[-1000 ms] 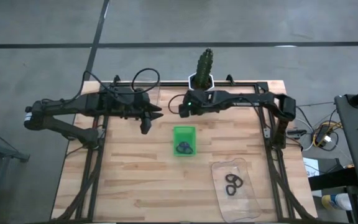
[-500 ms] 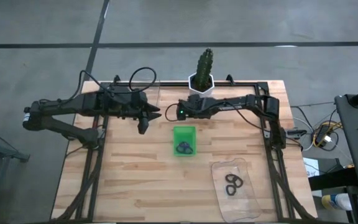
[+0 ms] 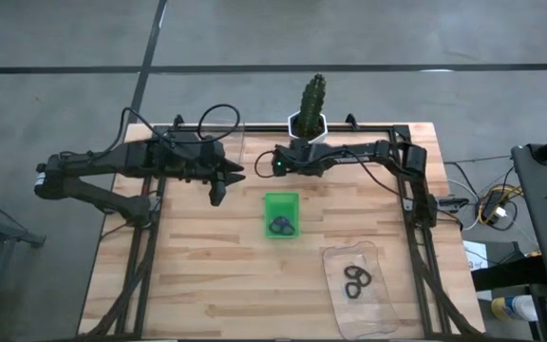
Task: Sort spring keychains
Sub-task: Put the yellow spring keychain into the top transparent bin
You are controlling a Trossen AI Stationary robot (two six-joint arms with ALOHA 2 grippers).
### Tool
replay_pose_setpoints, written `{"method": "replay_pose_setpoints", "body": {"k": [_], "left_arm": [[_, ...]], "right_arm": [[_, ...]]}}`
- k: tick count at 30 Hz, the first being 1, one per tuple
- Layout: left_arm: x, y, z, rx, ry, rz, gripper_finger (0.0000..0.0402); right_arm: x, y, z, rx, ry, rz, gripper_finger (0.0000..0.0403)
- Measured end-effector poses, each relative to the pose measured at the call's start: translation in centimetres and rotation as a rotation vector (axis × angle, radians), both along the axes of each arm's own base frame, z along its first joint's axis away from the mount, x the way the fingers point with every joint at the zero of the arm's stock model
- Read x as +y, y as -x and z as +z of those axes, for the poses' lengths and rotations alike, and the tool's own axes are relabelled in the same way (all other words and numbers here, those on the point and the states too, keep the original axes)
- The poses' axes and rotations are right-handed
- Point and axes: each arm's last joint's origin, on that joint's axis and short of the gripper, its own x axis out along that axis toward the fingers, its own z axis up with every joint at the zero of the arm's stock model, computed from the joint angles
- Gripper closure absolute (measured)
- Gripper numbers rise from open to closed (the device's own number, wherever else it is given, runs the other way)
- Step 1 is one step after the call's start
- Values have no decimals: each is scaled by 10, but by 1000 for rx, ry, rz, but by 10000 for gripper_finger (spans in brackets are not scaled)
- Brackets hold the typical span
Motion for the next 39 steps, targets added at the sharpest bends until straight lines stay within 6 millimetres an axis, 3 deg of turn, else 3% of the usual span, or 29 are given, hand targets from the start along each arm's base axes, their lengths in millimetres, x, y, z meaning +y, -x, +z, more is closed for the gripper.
{"method": "replay_pose_setpoints", "body": {"k": [8,28,36,39], "left_arm": [[0,0,0,-1,0,-1,284],[0,1,0,2,0,-2,284],[0,1,0,3,-2,1,284],[0,1,0,4,-7,-2,284]], "right_arm": [[-1,-2,-17,15,-82,0,394],[-14,3,-19,-4,-161,-10,394],[-4,8,-19,66,-240,14,394],[4,4,-7,60,-233,57,394]]}}
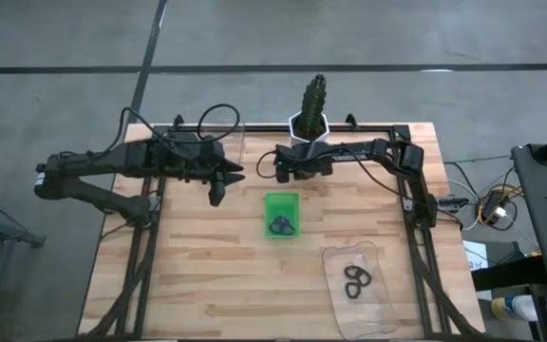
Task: Sort spring keychains
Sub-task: Put the yellow spring keychain into the top transparent bin
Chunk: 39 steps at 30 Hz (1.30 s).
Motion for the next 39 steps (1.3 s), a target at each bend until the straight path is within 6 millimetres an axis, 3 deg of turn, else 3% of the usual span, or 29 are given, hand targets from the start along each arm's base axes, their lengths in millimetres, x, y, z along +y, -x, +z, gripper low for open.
{"method": "replay_pose_setpoints", "body": {"k": [4,8,21,31,39], "left_arm": [[0,0,0,3,-20,-10,284],[0,0,0,3,-22,-10,284],[0,0,-1,9,-15,-16,284],[0,1,-2,21,-13,-16,284],[0,1,-2,22,-21,-21,284]], "right_arm": [[12,-4,15,-14,31,58,394],[12,-3,23,1,99,46,394],[-13,11,6,75,32,-69,394],[-15,20,-5,97,-28,-100,394],[-9,16,1,89,-24,-36,394]]}}
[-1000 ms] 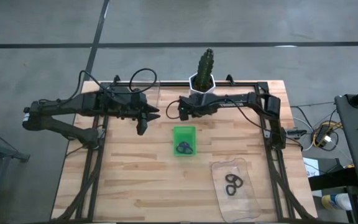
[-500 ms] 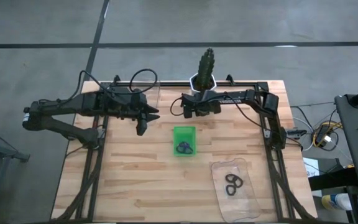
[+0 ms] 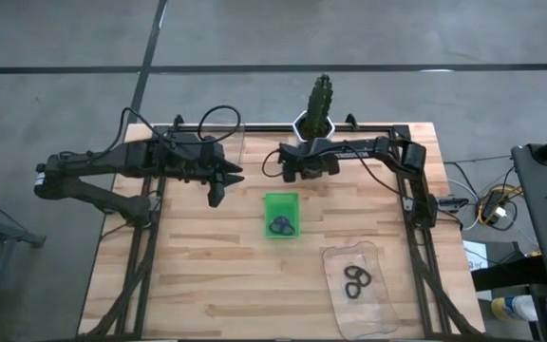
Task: Sort spring keychains
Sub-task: Put the yellow spring keychain into the top transparent bin
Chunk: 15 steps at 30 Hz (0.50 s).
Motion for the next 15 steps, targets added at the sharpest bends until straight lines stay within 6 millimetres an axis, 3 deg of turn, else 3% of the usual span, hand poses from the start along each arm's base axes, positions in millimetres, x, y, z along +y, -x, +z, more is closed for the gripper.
{"method": "replay_pose_setpoints", "body": {"k": [7,12,15], "left_arm": [[0,0,0,0,-4,-2,284],[0,0,-1,8,-2,-4,284],[0,1,-2,25,-1,-5,284]], "right_arm": [[16,-9,12,61,48,291,394],[17,-1,12,182,60,359,394],[17,0,12,258,74,530,394]]}}
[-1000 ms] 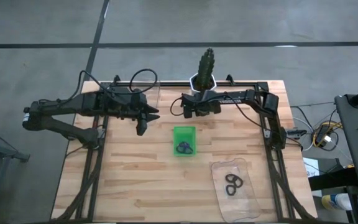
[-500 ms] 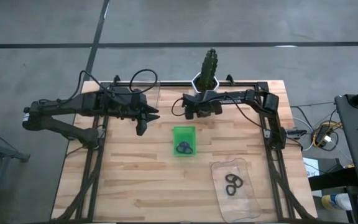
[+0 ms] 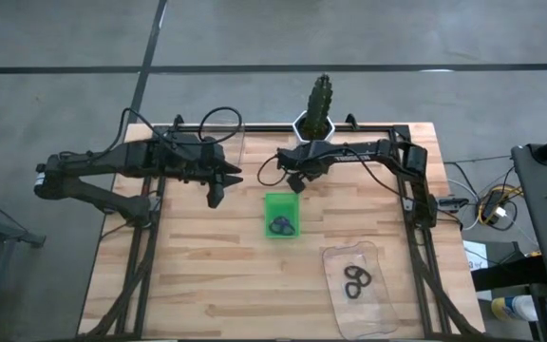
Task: Sort spring keychains
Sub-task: Put the yellow spring keychain into the top transparent bin
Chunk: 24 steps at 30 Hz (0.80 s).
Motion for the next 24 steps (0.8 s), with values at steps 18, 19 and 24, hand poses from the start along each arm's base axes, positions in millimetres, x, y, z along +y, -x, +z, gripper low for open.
{"method": "replay_pose_setpoints", "body": {"k": [18,19,24], "left_arm": [[0,1,-1,13,-7,-4,284],[0,1,-1,13,-7,-4,284],[0,1,-1,19,-9,-5,284]], "right_arm": [[0,-10,-4,137,82,516,394],[0,-9,-5,141,81,520,394],[0,-6,-8,147,49,548,394]]}}
